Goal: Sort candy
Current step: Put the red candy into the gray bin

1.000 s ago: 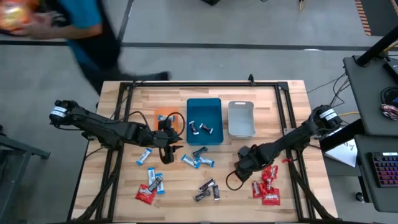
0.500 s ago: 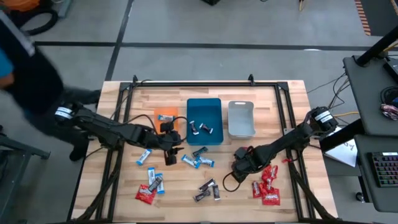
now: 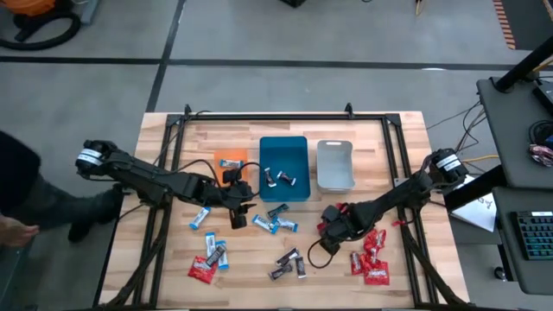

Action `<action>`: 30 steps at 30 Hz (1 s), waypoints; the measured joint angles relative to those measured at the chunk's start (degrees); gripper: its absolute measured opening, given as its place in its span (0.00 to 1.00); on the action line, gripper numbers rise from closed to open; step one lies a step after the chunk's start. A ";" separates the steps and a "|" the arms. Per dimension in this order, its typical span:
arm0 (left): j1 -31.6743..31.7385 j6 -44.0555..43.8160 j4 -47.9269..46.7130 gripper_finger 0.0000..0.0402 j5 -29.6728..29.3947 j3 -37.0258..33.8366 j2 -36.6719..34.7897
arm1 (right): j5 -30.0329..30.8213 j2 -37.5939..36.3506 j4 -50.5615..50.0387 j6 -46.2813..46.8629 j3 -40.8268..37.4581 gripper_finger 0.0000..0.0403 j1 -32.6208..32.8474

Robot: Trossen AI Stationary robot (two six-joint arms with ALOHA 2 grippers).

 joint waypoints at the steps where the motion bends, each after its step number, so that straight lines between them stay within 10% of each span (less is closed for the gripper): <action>1: 0.00 0.00 0.00 0.33 0.00 0.00 0.00 | 0.02 -0.39 0.07 -0.59 0.00 0.03 0.00; 22: 0.00 -0.04 0.22 0.33 -1.47 0.00 0.00 | 6.60 -14.39 0.78 -10.19 0.00 0.02 0.00; 30: 0.00 -0.04 0.24 0.33 -1.46 0.00 0.00 | 4.06 -11.90 0.46 -29.36 0.00 0.03 0.64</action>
